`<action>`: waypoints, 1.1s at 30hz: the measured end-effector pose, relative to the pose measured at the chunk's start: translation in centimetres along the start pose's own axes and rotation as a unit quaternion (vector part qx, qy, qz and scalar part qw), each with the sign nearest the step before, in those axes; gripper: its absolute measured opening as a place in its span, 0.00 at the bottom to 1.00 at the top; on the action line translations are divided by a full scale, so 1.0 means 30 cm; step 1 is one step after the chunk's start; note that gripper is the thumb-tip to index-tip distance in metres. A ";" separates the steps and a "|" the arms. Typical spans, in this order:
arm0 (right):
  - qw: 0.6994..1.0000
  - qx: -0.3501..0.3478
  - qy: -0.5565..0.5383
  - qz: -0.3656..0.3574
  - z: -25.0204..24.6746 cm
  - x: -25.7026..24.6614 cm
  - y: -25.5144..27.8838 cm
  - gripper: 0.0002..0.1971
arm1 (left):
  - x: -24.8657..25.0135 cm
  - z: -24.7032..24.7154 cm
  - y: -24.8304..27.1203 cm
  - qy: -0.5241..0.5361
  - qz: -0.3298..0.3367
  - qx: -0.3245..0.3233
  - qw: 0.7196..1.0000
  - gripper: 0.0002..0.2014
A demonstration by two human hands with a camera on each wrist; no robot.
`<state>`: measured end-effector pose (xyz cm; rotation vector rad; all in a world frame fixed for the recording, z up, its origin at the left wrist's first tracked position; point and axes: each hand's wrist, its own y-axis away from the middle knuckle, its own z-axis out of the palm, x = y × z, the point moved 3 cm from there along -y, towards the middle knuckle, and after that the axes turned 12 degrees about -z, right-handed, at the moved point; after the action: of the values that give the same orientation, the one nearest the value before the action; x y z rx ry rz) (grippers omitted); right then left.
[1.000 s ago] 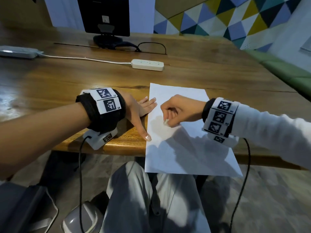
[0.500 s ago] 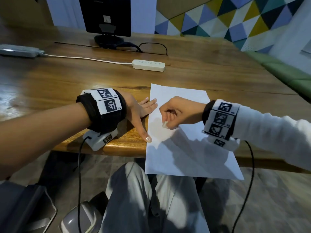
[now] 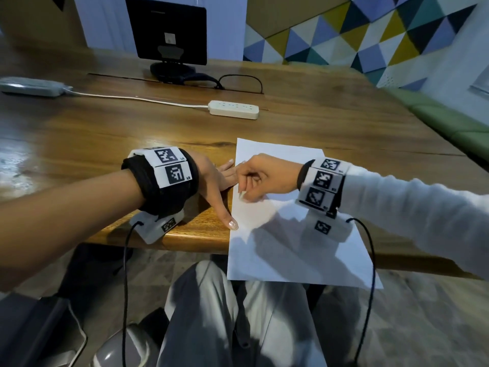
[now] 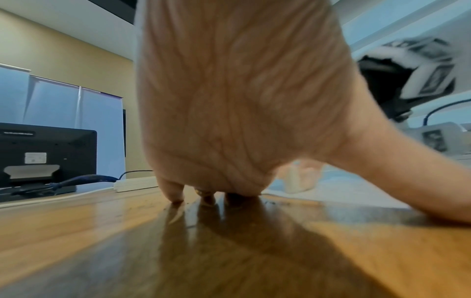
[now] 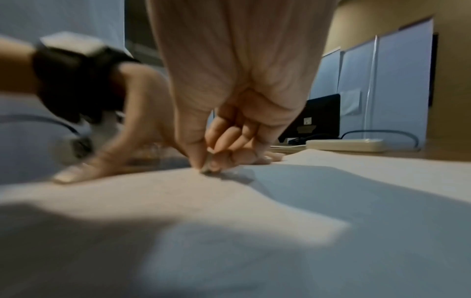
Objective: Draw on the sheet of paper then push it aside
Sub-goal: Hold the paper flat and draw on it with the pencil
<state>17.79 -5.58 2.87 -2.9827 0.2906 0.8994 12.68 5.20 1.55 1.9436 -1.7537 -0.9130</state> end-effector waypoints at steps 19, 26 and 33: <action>0.973 0.194 -0.084 0.095 -0.118 0.114 0.168 0.09 | 0.013 -0.013 0.035 -0.047 0.023 0.041 0.998 0.62; 0.926 0.245 -0.195 0.209 -0.082 0.207 0.323 0.06 | 0.359 0.100 0.113 -0.003 0.220 0.238 0.946 0.34; 0.933 0.241 -0.198 0.179 -0.077 0.201 0.330 0.07 | 0.179 0.194 0.119 0.192 -0.014 0.180 0.965 0.38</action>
<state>22.19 -16.50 1.90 -2.2720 0.9078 1.2166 6.20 0.25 -1.50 2.1872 -1.7444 -0.2016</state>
